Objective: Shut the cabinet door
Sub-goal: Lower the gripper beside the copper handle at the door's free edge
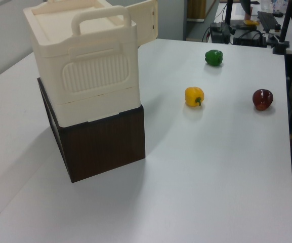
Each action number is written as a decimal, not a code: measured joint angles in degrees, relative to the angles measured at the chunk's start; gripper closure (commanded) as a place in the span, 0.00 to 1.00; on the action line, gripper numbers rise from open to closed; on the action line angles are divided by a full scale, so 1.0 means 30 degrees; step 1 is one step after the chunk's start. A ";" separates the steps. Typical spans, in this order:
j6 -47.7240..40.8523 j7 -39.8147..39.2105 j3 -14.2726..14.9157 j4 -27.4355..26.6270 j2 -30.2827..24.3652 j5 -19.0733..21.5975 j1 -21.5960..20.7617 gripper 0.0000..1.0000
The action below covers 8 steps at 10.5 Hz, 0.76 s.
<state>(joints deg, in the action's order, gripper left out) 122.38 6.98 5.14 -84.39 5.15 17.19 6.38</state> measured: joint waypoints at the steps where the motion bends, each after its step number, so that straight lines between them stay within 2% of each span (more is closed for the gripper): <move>1: 0.1897 0.1106 -0.0038 -0.0011 0.0421 0.0010 -0.0024 1.00; 5: 0.9413 0.3996 -0.0241 0.0005 0.2448 -0.0005 -0.0202 1.00; 8: 1.1346 0.5009 -0.0246 0.0194 0.3644 -0.0007 -0.0410 1.00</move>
<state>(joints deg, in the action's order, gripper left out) 156.41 22.00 4.40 -83.80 16.08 17.17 5.15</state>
